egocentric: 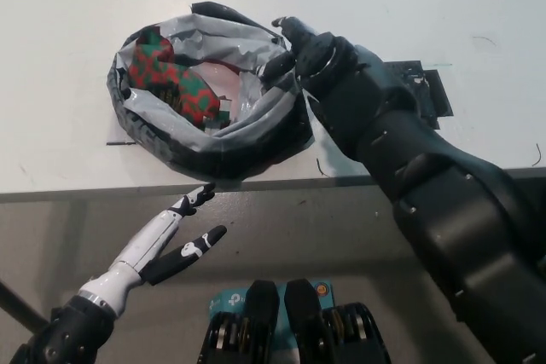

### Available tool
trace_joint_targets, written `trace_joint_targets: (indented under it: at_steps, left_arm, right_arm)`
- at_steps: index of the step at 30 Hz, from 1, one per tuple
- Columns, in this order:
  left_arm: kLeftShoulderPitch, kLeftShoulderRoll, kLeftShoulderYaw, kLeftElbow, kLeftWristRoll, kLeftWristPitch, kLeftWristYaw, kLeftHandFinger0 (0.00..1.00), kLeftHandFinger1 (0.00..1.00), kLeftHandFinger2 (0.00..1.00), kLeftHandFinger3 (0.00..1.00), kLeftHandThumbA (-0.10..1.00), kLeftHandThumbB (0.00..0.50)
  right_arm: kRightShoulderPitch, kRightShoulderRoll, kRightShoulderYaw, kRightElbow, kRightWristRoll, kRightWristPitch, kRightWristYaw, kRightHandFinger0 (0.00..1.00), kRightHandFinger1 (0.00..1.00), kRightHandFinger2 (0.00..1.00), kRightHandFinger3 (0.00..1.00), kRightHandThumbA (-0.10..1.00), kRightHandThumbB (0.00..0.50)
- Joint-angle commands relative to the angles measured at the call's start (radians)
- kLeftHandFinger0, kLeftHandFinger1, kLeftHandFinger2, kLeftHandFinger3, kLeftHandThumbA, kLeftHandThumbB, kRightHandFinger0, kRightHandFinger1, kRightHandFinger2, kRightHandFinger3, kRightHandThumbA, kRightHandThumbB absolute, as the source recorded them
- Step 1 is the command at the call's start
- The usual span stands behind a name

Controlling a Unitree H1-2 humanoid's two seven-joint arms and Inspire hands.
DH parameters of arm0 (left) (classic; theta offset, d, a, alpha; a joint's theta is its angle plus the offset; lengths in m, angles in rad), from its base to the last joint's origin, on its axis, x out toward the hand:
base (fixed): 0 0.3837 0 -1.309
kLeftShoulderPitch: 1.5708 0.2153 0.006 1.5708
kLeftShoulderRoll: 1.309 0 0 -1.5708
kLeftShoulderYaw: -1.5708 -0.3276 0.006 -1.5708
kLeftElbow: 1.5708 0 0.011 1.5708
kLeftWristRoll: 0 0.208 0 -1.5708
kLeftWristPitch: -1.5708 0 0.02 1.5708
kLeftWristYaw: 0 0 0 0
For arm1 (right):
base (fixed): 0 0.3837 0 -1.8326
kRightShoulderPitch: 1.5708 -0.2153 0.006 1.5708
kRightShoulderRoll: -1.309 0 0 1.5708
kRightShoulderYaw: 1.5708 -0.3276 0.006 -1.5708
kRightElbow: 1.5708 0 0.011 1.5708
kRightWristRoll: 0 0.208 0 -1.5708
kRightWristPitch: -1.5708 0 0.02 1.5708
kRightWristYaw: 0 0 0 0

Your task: The robot uses its right hand to pick up a bag of coffee beans and puts it in the black plastic bag, then the robot grabs the top of the bag and lifts it.

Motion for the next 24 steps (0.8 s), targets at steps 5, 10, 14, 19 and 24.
trace_joint_targets:
  at_steps: [5,10,14,19,24]
  left_arm:
    - [-0.04,0.018,-0.001,-0.017,0.005,-0.018,-0.001,1.0,1.0,1.0,1.0,0.9,0.156]
    - [-0.046,0.017,0.0,-0.014,0.0,-0.018,-0.003,1.0,1.0,1.0,1.0,0.89,0.156]
    - [-0.05,0.017,-0.001,-0.013,0.011,-0.02,0.003,1.0,1.0,1.0,1.0,0.9,0.16]
    - [-0.052,0.016,-0.001,-0.015,0.012,-0.022,0.002,1.0,1.0,1.0,1.0,0.91,0.147]
    - [-0.06,0.015,0.0,-0.01,0.012,-0.025,0.002,1.0,1.0,1.0,1.0,0.9,0.141]
  right_arm:
    - [-0.068,-0.032,-0.129,-0.006,0.14,0.013,0.112,0.0,0.12,0.42,0.59,0.36,0.261]
    - [-0.066,-0.035,-0.161,-0.006,0.158,0.007,0.096,0.0,0.24,0.73,0.92,0.26,0.247]
    - [-0.07,-0.041,-0.187,-0.008,0.184,-0.005,0.105,0.0,0.19,0.69,0.85,0.21,0.254]
    - [-0.074,-0.042,-0.203,-0.012,0.199,-0.008,0.09,0.0,0.23,0.75,0.97,0.18,0.273]
    - [-0.089,-0.045,-0.222,-0.015,0.221,-0.009,0.091,0.0,0.21,0.73,0.84,0.15,0.274]
